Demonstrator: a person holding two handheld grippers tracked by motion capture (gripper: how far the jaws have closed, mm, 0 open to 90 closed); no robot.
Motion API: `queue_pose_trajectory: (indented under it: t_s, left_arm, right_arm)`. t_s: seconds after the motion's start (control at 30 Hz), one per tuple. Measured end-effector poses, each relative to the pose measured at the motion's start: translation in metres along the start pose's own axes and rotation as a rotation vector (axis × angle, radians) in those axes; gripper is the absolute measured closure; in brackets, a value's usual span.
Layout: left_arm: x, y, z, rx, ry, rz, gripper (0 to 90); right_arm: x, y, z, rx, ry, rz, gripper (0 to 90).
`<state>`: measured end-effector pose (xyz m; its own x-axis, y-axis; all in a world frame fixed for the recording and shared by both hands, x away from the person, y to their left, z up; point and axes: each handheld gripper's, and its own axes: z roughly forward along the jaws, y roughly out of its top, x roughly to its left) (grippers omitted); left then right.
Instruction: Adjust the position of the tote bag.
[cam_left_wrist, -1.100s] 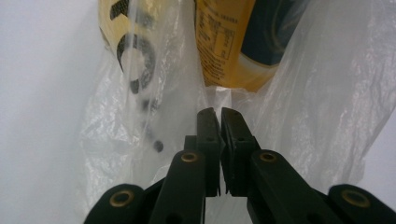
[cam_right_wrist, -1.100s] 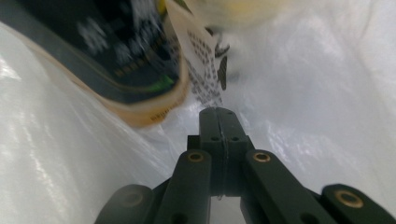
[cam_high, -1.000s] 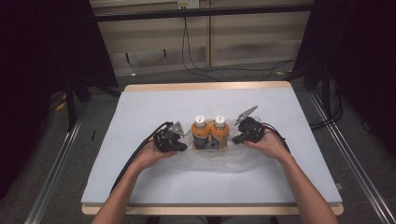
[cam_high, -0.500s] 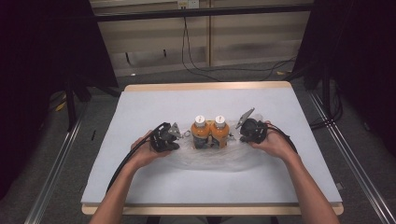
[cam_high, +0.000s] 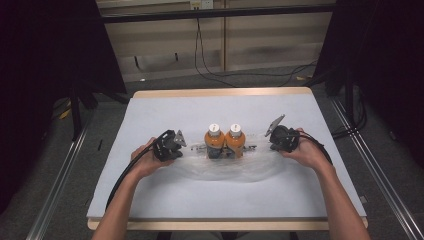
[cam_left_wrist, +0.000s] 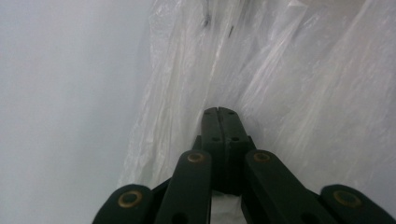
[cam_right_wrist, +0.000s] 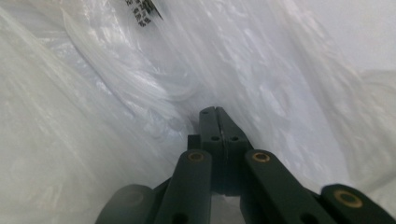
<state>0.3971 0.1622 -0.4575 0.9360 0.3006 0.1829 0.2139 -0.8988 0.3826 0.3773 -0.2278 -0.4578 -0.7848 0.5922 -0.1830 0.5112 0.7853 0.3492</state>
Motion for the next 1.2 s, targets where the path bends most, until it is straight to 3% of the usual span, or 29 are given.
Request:
queue_pose_trajectory:
  t_s: [0.27,0.4,0.43,0.6,0.7,0.8,0.87,0.93,0.97,1.2]
  left_arm:
    - [0.005,-0.006,-0.001,0.004,0.007,-0.012,90.0]
    - [0.007,-0.006,-0.001,0.006,0.017,0.006,90.0]
    - [0.006,-0.008,-0.001,-0.003,0.01,-0.015,90.0]
    - [0.009,-0.013,-0.005,0.016,0.003,-0.035,90.0]
    - [0.009,-0.016,-0.006,0.012,0.005,-0.037,90.0]
    - [0.009,-0.021,-0.008,0.014,0.004,-0.039,90.0]
    - [0.01,-0.022,-0.009,0.024,-0.006,-0.036,90.0]
    - [0.009,-0.023,-0.009,0.021,-0.001,-0.045,90.0]
    - [0.011,-0.024,-0.01,0.027,-0.005,-0.036,90.0]
    - [0.013,-0.033,-0.013,0.007,-0.015,-0.06,90.0]
  right_arm:
    - [-0.005,-0.008,-0.001,-0.038,0.021,-0.004,90.0]
    - [-0.005,-0.008,0.0,-0.046,0.013,0.017,90.0]
    - [-0.005,-0.008,0.0,-0.05,0.009,0.011,90.0]
    - [-0.005,-0.009,-0.001,-0.039,0.024,0.022,90.0]
    - [-0.004,-0.009,-0.002,-0.04,0.036,0.035,90.0]
    - [-0.004,-0.009,-0.004,-0.053,0.05,0.018,90.0]
    - [-0.004,-0.011,-0.004,-0.058,0.076,0.047,90.0]
    - [-0.005,-0.013,-0.003,-0.067,0.074,0.035,90.0]
    - [-0.004,-0.014,-0.004,-0.063,0.077,0.056,90.0]
    - [-0.008,-0.023,-0.006,-0.089,0.083,0.064,90.0]
